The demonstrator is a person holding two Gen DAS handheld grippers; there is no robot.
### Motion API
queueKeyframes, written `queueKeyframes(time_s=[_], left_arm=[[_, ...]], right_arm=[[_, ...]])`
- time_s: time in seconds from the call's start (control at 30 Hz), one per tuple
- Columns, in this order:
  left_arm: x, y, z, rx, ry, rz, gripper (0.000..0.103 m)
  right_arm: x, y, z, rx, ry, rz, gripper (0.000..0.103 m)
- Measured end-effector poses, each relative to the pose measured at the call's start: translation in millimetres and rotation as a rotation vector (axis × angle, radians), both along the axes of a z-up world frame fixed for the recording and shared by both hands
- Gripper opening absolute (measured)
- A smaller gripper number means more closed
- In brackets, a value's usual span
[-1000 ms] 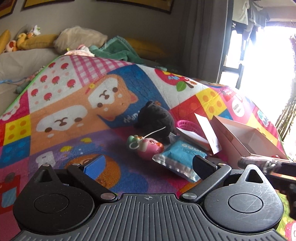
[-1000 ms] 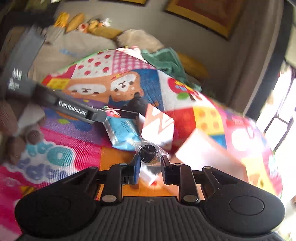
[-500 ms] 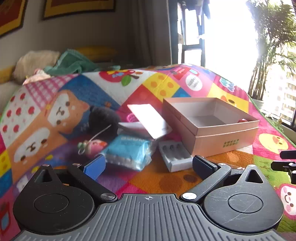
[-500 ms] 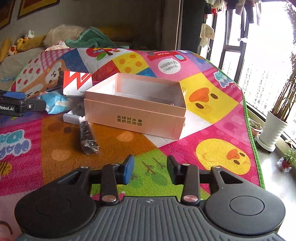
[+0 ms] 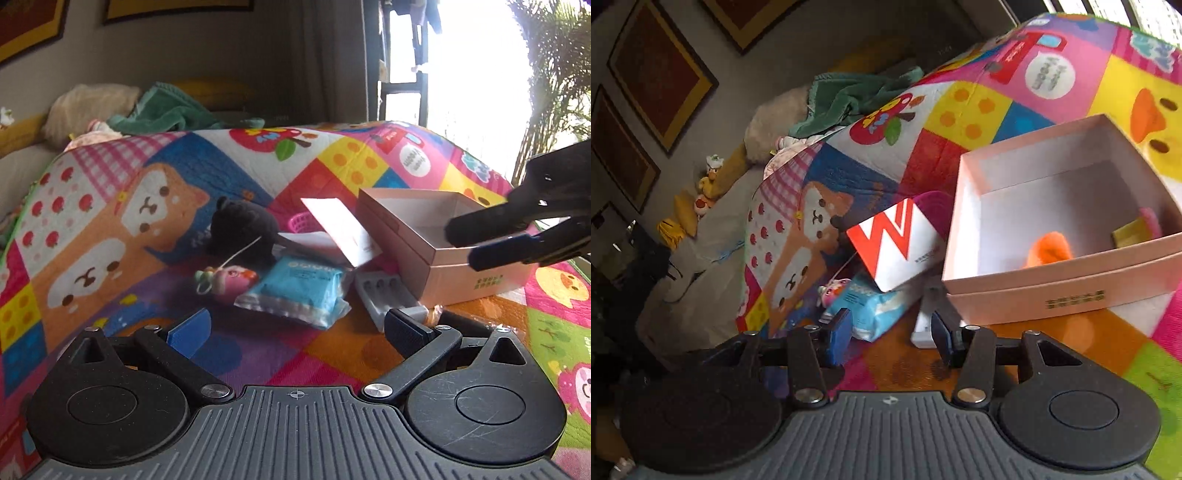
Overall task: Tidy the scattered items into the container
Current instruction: 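Grasp the red-and-white card beside the box with the right gripper, then carry the card away from the box and lay it on the mat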
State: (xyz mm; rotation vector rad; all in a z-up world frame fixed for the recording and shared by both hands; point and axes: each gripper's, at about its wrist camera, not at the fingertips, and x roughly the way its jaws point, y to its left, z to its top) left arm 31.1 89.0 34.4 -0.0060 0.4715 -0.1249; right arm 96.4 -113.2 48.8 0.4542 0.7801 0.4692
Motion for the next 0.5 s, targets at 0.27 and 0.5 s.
queueKeyframes(time_s=[0.27,0.5], left_arm=[[0.3,37.2,-6.4,-0.142,-0.028,0.027,0.103],[-6.3,41.2,-12.0,-0.247,-0.059,-0.030,0.103]], right_arm=[[47.1,67.8,-5.4,-0.117,-0.043,-0.068,0.045],[89.6,112.1,8.2,-0.515,-0.215,0.095,0.089]])
